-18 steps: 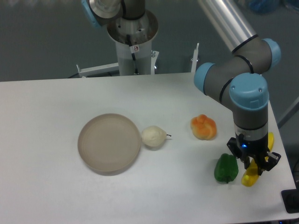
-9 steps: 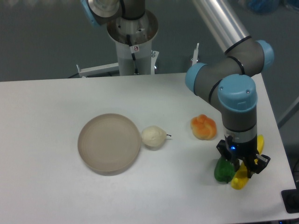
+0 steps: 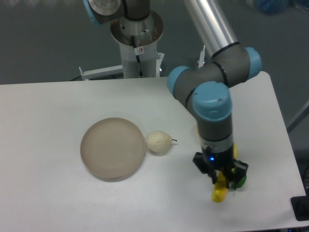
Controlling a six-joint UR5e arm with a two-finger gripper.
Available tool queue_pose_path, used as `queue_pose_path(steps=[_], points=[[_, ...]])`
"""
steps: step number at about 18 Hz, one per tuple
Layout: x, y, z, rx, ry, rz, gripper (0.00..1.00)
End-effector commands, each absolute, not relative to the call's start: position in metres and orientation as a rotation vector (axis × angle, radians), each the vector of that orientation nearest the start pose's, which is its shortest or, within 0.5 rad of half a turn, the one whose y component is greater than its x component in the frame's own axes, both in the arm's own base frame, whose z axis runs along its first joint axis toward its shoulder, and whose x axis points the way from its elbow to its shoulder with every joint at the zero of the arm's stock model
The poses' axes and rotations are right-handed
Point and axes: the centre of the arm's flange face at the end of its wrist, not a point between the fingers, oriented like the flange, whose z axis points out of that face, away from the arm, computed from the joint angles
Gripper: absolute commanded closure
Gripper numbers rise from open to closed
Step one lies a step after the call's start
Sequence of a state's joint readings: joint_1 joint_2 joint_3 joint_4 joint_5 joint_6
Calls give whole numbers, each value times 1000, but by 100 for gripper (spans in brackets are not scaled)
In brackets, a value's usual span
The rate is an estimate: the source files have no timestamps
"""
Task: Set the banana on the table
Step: 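Carry the banana toward the open table space beside the pear, then lower the banana onto the table and open the gripper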
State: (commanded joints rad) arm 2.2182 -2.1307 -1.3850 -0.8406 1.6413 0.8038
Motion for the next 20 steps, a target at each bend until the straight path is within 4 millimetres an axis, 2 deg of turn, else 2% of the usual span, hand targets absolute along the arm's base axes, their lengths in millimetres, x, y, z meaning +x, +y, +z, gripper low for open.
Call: queue_pose_path(steps=[2,7,17,20], points=[[-317,654,309,-2900,183,396,66],[-304,656,276,-2946,134,342,66],[-301,651,213,-3032,139,273,66],[-298,650,207,-3040,145,261,66]])
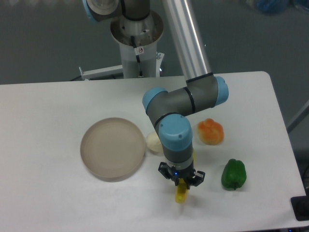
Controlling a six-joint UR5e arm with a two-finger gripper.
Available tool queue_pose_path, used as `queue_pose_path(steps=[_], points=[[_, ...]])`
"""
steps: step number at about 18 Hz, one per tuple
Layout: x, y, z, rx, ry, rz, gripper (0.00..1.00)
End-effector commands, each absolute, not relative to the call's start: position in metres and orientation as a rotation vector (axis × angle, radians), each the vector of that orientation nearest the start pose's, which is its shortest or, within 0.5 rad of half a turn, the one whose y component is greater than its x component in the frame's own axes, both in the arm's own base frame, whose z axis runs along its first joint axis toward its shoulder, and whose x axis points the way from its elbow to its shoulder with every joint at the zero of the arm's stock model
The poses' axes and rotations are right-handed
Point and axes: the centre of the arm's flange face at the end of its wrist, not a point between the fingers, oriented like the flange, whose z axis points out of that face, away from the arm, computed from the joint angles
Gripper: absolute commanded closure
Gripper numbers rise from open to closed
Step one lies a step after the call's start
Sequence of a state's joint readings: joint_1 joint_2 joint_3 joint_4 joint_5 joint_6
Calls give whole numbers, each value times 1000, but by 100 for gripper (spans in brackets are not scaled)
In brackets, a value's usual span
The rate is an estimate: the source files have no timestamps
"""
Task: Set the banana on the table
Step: 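Lower the banana onto the table and open the gripper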
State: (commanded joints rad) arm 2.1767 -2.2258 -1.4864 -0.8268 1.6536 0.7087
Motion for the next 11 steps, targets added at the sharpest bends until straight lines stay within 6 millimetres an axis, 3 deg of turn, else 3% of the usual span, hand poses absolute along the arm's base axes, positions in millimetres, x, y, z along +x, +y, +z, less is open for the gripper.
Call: queue_pose_path(steps=[11], points=[[-298,649,197,-3055,262,252,66]])
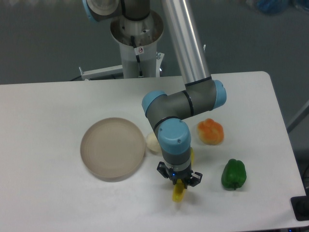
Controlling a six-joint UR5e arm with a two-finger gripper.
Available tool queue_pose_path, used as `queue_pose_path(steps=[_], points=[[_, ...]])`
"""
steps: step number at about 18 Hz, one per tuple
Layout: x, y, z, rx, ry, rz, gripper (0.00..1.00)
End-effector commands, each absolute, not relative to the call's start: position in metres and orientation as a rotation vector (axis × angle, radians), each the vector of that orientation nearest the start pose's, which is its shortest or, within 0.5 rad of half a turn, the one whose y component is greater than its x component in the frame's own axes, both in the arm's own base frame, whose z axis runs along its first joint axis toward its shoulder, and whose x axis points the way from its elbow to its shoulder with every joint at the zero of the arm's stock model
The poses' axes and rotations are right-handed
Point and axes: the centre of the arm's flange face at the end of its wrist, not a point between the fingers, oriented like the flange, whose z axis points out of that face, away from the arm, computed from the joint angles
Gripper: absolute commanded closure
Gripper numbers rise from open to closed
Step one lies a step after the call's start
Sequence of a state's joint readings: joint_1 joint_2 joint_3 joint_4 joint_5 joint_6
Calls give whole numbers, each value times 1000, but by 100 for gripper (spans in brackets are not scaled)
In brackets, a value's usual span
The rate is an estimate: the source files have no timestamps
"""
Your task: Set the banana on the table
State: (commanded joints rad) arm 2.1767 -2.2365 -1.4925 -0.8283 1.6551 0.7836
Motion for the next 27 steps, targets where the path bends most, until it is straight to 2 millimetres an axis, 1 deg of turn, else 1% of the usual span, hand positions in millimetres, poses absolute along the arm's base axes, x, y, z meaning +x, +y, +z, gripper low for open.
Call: queue_pose_path(steps=[2,13,14,17,19,20,21,22,24,27], points=[[-297,648,197,-3051,321,255,66],[-296,648,195,-3054,326,251,65],[-297,649,192,-3059,325,247,64],[-298,649,191,-3057,332,245,63],[-298,650,192,-3054,350,249,57],[-299,650,193,-3052,348,252,26],[-300,650,196,-3050,347,256,12],[-299,650,197,-3049,344,258,5],[-301,650,203,-3041,341,265,0],[-306,648,228,-3009,326,301,0]])
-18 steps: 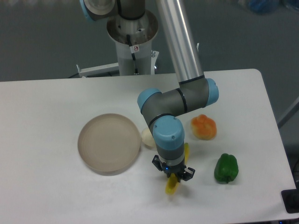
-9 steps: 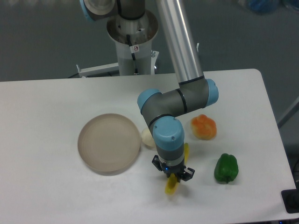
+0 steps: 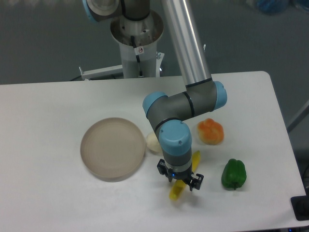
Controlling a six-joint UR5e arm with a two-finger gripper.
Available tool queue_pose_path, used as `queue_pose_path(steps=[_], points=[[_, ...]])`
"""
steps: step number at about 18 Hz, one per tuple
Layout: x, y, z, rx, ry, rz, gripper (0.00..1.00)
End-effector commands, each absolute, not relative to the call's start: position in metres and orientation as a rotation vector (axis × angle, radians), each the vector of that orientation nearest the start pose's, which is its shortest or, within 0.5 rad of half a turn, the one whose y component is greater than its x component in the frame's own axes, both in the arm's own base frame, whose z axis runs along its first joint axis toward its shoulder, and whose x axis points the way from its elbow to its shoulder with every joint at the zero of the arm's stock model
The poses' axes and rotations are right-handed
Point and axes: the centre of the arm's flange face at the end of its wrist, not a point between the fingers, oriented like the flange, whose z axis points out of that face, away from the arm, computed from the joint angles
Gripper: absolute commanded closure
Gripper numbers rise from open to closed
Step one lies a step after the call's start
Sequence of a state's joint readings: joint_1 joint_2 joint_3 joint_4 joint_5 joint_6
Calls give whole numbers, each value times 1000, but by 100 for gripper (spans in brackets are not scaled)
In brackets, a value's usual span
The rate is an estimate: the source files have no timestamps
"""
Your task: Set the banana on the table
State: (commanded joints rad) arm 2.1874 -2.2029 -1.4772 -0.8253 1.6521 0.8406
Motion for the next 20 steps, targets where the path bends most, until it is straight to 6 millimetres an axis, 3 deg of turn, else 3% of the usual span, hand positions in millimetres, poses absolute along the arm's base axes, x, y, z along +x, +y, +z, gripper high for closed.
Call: queue_pose_path(steps=[5,11,15,20], points=[[-326,645,269,-2956,278,361,0],[-364,638,296,-2919,205,423,0],[-382,629,310,-2906,349,466,0],[-414,603,327,-2896,460,521,0]])
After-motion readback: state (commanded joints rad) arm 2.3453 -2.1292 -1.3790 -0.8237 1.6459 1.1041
